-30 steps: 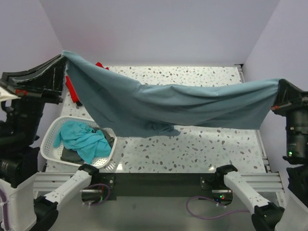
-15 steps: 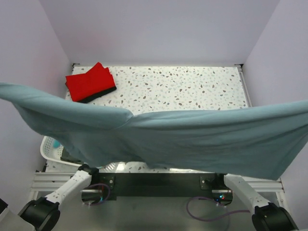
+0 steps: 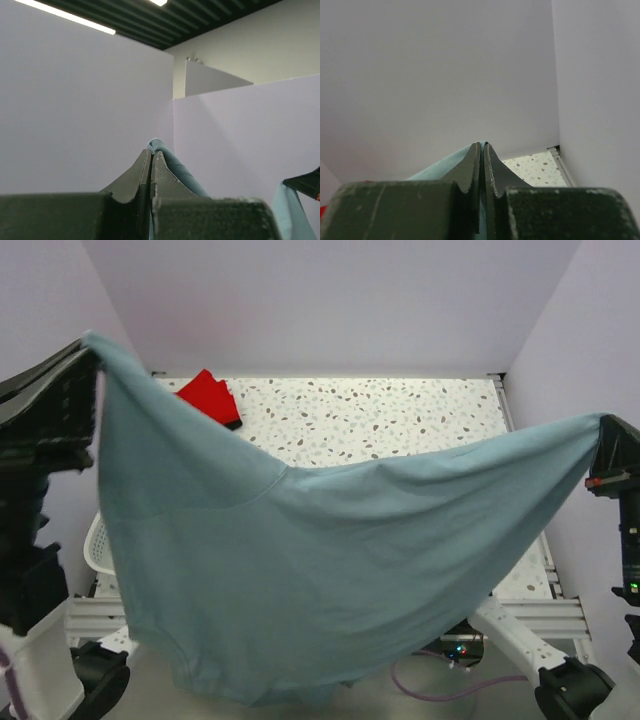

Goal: Fold and stack the t-shirts
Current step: Flatten the tshirt out

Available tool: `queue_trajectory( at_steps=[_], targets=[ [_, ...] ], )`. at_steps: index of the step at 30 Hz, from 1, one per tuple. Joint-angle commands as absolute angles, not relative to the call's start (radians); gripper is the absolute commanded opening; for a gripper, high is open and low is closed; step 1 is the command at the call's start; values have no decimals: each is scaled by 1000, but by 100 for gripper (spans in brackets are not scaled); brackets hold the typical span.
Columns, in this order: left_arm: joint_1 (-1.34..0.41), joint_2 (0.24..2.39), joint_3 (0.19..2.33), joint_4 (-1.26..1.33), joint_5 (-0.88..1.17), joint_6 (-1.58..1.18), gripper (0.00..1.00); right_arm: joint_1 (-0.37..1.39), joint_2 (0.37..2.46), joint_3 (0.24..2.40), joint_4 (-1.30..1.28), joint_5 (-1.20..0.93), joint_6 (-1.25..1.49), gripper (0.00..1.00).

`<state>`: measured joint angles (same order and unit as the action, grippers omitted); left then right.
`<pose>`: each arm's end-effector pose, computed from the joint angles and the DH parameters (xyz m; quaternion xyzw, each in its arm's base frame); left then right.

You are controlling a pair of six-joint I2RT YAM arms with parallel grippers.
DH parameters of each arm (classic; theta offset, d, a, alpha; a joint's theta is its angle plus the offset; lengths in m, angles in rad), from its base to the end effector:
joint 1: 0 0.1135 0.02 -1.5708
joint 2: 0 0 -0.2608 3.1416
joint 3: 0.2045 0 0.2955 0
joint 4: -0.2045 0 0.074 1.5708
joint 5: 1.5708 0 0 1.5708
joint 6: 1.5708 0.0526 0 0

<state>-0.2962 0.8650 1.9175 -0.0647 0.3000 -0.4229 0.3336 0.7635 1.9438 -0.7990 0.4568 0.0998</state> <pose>0.0055 -0.0179 0.6968 0.1249 0.2926 -0.3734 0.8714 0.0064 -0.0223 0.6293 0.1226 0.5639 0.0496 0.8152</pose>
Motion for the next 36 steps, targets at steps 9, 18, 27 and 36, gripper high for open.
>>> queue_trajectory(
  at_steps=[9,18,27,36],
  targets=[
    [-288,887,1818,-49,296,-437,0,408,729,1934,-742,546,44,0],
    [-288,787,1888,-120,198,-374,0,423,723,1967,-755,545,46,0],
    [-285,802,1924,-74,270,-420,0,428,721,1985,-747,563,40,0],
    [-275,909,1859,75,339,-463,0,462,724,1841,-628,664,6,0]
  ],
)
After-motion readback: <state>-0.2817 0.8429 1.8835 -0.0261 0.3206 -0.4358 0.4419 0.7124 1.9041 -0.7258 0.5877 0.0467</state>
